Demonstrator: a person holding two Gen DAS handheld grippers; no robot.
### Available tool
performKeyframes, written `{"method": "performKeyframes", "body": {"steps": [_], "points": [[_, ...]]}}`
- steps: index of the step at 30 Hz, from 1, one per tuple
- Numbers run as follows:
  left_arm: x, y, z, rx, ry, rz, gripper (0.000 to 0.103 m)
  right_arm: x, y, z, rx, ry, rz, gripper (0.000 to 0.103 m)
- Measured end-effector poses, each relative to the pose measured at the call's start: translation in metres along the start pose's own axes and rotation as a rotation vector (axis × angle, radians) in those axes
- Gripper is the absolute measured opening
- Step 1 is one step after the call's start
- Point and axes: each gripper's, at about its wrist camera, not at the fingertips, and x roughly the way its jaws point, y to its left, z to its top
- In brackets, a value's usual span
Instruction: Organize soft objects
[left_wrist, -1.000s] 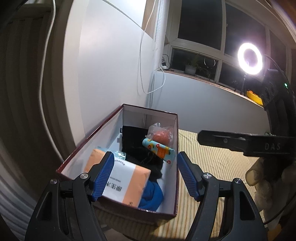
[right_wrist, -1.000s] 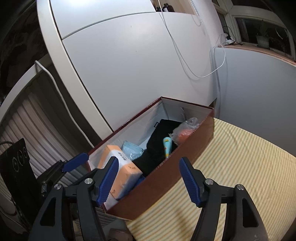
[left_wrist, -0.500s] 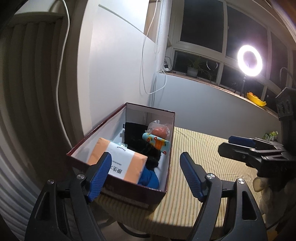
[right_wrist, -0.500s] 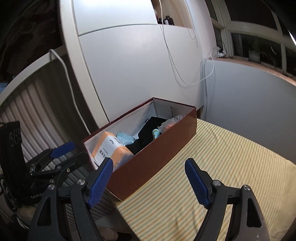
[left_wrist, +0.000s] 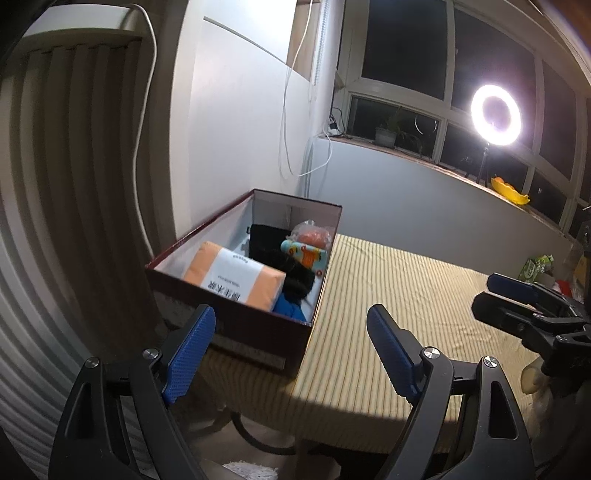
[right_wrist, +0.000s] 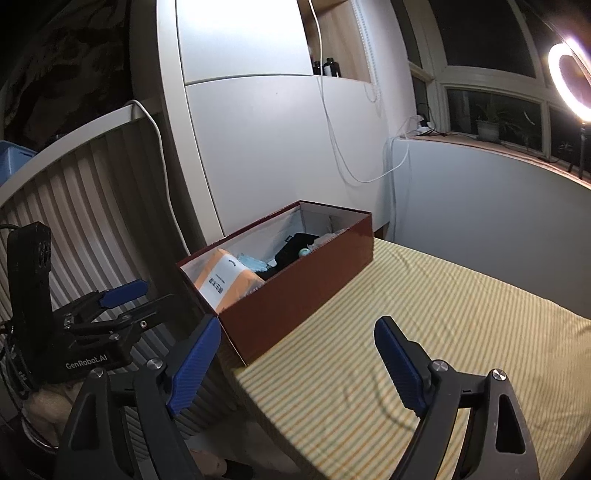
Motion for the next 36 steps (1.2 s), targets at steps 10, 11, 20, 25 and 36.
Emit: {"method": "performKeyframes", "body": {"steps": [10, 11, 20, 25, 36], "points": [[-0.006, -0.003, -0.013, -0.003, 0.031, -0.001, 0.084, -0.013, -0.003, -0.021, 0.027, 0.006, -0.013, 0.083], [-0.007, -0.004, -0.013, -0.005, 0.031, -0.003, 0.084, -0.013, -0.003, -0.022, 0.028, 0.008, -0.013, 0.083], [-0.009, -0.005, -0.01, -0.008, 0.022, -0.001, 0.084, -0.018, -0.008, -0.022, 0.04, -0.004, -0.027, 0.084], [-0.009, -0.007, -0.01, -0.006, 0.023, -0.006, 0.084, -0.018, -0.01, -0.024, 0.042, 0.0, -0.032, 0.084], [-0.01, -0.008, -0.01, -0.01, 0.016, 0.003, 0.084, -0.018, -0.011, -0.024, 0.049, -0.001, -0.031, 0.084]]}}
